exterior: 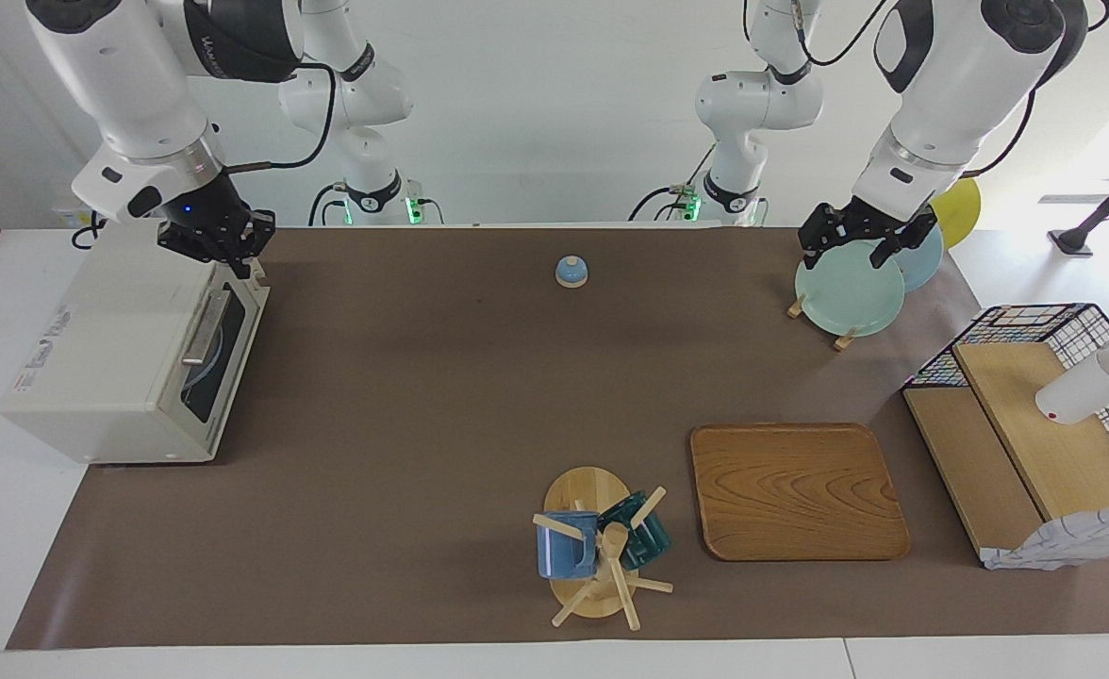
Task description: Put eggplant into oven
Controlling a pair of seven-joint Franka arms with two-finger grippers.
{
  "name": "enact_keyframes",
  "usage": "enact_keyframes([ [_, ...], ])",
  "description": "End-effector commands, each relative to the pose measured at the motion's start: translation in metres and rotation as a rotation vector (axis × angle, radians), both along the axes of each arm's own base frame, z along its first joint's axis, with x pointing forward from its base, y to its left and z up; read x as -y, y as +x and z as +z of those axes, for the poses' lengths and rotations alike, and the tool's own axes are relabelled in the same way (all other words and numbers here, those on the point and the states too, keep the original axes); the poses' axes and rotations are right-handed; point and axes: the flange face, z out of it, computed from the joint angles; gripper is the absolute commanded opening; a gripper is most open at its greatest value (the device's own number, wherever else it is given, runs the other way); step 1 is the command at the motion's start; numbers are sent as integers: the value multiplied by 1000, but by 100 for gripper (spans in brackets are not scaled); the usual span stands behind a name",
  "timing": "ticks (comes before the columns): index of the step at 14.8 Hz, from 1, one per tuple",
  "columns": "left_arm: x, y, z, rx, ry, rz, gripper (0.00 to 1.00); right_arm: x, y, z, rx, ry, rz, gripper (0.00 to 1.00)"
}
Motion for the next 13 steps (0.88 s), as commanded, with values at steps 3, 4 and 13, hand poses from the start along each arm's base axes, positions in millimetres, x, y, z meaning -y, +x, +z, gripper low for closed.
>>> enact_keyframes([
  [3,-4,-2,2,-2,-9,5,100,16,-2,-5,-36,35,-57,100],
  [4,-4,-2,2,-2,-9,5,100,14,-2,-4,-31,26,-78,100],
  [13,-4,-2,2,-2,-9,5,100,24,-18,3,-26,26,-109,100],
])
